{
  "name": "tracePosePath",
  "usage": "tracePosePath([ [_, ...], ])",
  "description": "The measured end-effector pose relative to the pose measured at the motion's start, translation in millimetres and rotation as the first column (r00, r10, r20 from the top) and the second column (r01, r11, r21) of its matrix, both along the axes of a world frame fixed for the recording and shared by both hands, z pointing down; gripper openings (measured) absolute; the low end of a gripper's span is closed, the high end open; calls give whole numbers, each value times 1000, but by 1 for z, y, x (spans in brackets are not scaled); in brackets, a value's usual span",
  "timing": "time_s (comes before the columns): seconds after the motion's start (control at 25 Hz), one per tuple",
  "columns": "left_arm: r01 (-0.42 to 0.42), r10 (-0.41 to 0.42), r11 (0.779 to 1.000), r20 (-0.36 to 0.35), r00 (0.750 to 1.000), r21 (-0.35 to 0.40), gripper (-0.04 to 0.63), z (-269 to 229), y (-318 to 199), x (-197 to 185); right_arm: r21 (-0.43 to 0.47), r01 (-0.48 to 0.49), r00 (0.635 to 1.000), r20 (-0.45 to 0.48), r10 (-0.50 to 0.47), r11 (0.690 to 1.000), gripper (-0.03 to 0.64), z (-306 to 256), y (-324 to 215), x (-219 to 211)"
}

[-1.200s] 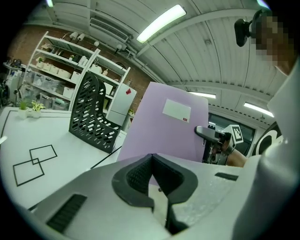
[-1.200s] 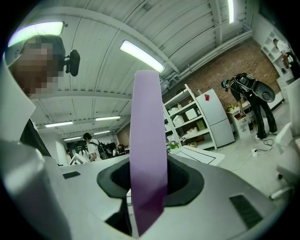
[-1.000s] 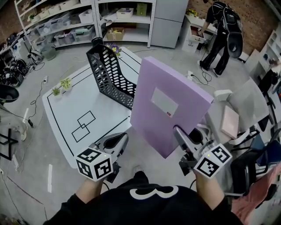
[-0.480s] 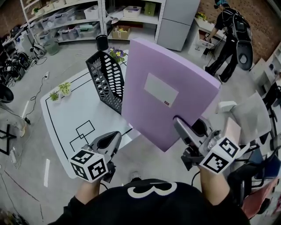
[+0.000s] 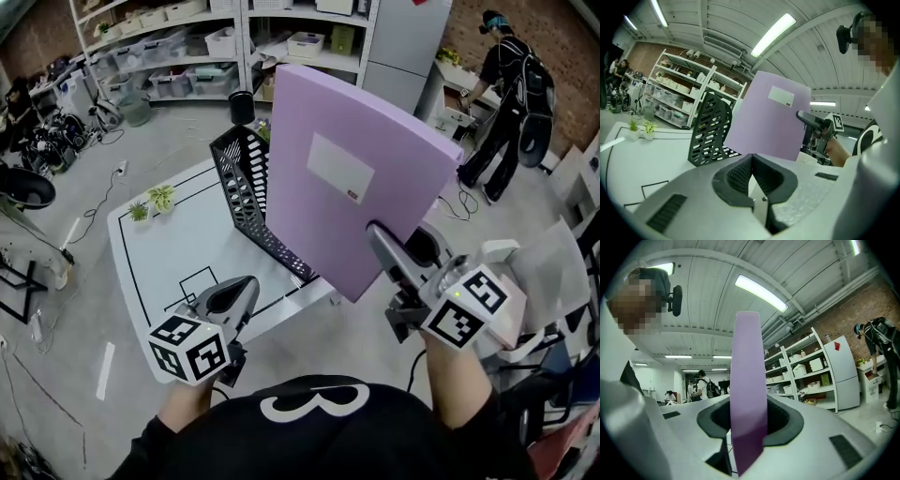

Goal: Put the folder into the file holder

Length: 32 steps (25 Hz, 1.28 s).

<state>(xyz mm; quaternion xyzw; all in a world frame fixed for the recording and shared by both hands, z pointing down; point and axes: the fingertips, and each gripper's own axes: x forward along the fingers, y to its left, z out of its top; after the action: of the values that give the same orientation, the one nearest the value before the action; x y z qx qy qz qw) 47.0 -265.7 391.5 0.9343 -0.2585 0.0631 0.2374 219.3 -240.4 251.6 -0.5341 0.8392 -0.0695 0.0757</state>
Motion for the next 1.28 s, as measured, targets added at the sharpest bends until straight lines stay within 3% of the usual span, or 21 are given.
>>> tracePosePath([
  [0.28, 82, -82, 996, 0, 997, 18, 5, -8, -2, -20, 43, 4, 998, -69, -1, 999, 160, -12, -28, -2],
  [0.84, 236, -235, 972, 14, 972, -21, 5, -6, -26, -44, 26, 75, 986, -149, -71, 997, 160, 10, -102, -26],
  [1.28, 324, -323, 945, 39, 946, -46, 5, 0, -43, -51, 25, 138, 983, -122, -134, 990, 160, 37, -131, -34],
])
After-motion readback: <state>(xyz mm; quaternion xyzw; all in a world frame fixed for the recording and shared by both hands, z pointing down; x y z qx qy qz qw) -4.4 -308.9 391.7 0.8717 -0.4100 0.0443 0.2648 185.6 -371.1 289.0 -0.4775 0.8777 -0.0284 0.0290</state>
